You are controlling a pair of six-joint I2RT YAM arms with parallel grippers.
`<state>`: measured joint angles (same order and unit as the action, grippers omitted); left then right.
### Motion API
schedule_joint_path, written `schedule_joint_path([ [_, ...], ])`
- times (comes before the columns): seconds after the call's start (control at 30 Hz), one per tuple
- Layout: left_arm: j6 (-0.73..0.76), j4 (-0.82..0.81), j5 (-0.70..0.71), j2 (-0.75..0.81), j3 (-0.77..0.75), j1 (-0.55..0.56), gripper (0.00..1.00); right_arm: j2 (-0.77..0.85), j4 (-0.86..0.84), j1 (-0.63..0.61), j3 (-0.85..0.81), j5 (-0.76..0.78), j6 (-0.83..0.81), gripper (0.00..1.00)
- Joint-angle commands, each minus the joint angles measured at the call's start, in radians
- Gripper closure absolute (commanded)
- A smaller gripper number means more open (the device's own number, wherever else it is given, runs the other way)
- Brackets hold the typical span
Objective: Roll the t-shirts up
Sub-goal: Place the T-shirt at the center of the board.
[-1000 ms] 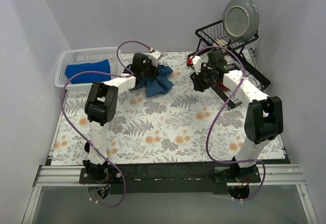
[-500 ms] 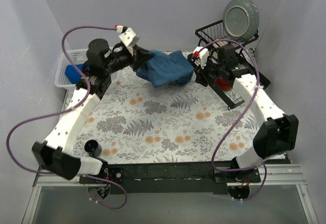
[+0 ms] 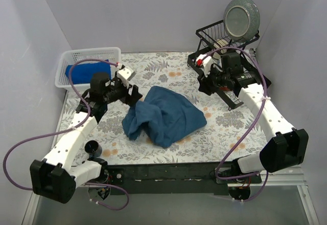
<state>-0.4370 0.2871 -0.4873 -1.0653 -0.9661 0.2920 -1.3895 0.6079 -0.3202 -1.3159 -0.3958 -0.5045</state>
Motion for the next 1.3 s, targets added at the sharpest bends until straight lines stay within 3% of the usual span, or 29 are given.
schedule_joint_path([
  [0.0,0.081,0.041,0.076,-0.030,0.007,-0.008,0.28,0.021,0.081,-0.022,0.023,-0.006,-0.135,0.52],
  [0.13,0.182,0.237,0.009,-0.044,-0.080,-0.048,0.28,0.043,0.105,-0.023,0.076,0.020,-0.180,0.51],
  [0.27,0.247,0.391,-0.068,-0.041,-0.063,-0.074,0.24,0.035,0.118,-0.022,0.142,-0.014,-0.183,0.48],
  [0.4,0.271,0.469,-0.157,-0.094,-0.062,-0.076,0.24,-0.012,0.116,-0.025,0.191,-0.005,-0.233,0.45],
  [0.57,0.314,0.547,-0.143,-0.211,-0.052,-0.074,0.24,-0.138,0.196,-0.023,0.187,0.011,-0.324,0.42],
  [0.73,0.301,0.509,-0.158,-0.265,-0.029,-0.076,0.24,-0.239,0.250,-0.031,0.161,-0.015,-0.364,0.36],
  [0.83,0.296,0.504,-0.160,-0.324,-0.033,-0.073,0.28,-0.292,0.244,-0.039,0.161,0.015,-0.359,0.35],
  [0.9,0.294,0.508,-0.160,-0.361,-0.042,-0.074,0.40,-0.336,0.230,-0.048,0.156,0.050,-0.355,0.35],
  [0.93,0.293,0.508,-0.157,-0.367,-0.048,-0.074,0.46,-0.345,0.222,-0.048,0.153,0.054,-0.348,0.37],
  [0.97,0.291,0.508,-0.158,-0.374,-0.052,-0.074,0.59,-0.356,0.213,-0.049,0.153,0.054,-0.348,0.39],
  [1.03,0.287,0.503,-0.157,-0.380,-0.065,-0.074,0.67,-0.370,0.198,-0.054,0.141,0.051,-0.342,0.46],
  [1.1,0.279,0.491,-0.165,-0.371,-0.065,-0.074,0.81,-0.384,0.175,-0.062,0.139,0.046,-0.333,0.58],
  [1.13,0.277,0.486,-0.166,-0.367,-0.065,-0.074,0.88,-0.385,0.167,-0.063,0.136,0.048,-0.328,0.71],
  [1.2,0.262,0.478,-0.174,-0.349,-0.077,-0.073,1.00,-0.387,0.161,-0.066,0.113,0.066,-0.307,0.85],
  [1.23,0.259,0.481,-0.172,-0.338,-0.088,-0.074,1.00,-0.366,0.176,-0.065,0.097,0.071,-0.301,0.95],
  [1.27,0.256,0.483,-0.166,-0.328,-0.101,-0.073,1.00,-0.344,0.188,-0.060,0.055,0.074,-0.301,0.98],
])
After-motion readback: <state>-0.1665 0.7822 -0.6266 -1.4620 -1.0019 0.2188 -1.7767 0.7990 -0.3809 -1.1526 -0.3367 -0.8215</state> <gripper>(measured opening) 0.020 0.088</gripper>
